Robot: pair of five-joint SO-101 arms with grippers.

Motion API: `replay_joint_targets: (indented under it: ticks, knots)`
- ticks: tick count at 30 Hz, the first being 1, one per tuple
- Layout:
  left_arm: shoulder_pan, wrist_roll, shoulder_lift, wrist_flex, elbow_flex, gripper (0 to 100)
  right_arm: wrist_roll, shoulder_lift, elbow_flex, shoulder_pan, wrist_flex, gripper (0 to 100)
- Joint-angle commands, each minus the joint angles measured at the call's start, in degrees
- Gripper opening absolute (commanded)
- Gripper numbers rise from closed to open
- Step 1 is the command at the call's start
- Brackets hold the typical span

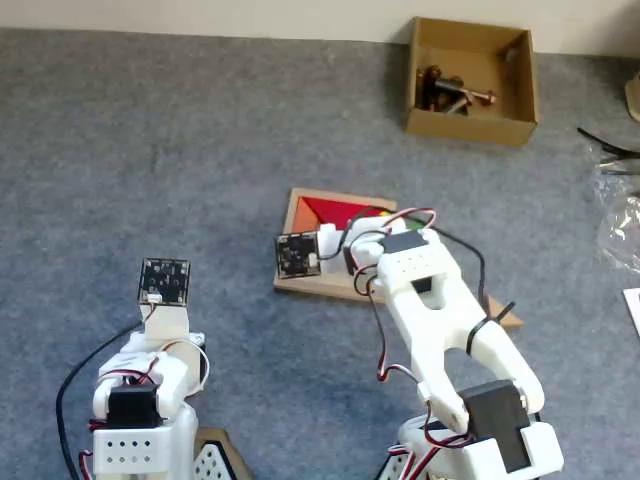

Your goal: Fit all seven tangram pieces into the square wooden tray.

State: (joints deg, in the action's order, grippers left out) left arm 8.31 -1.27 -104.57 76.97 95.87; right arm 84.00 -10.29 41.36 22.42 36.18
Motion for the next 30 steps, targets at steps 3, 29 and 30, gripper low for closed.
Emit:
replay_joint_targets:
  ticks: [3, 29, 30]
  knots:
    - [0.7, 0.4, -0.3, 0.4, 1.3, 1, 1.1, -3.1, -0.9, 1.5, -5.7, 13.8]
    - [0.7, 0.4, -0.3, 0.4, 1.3, 1, 0.7, -3.1, 2.6, 12.6, -3.6, 14.2]
    - [0.7, 0.4, -0.3, 0.4, 1.3, 1, 0.7, -3.1, 3.0, 12.7, -3.6, 14.2]
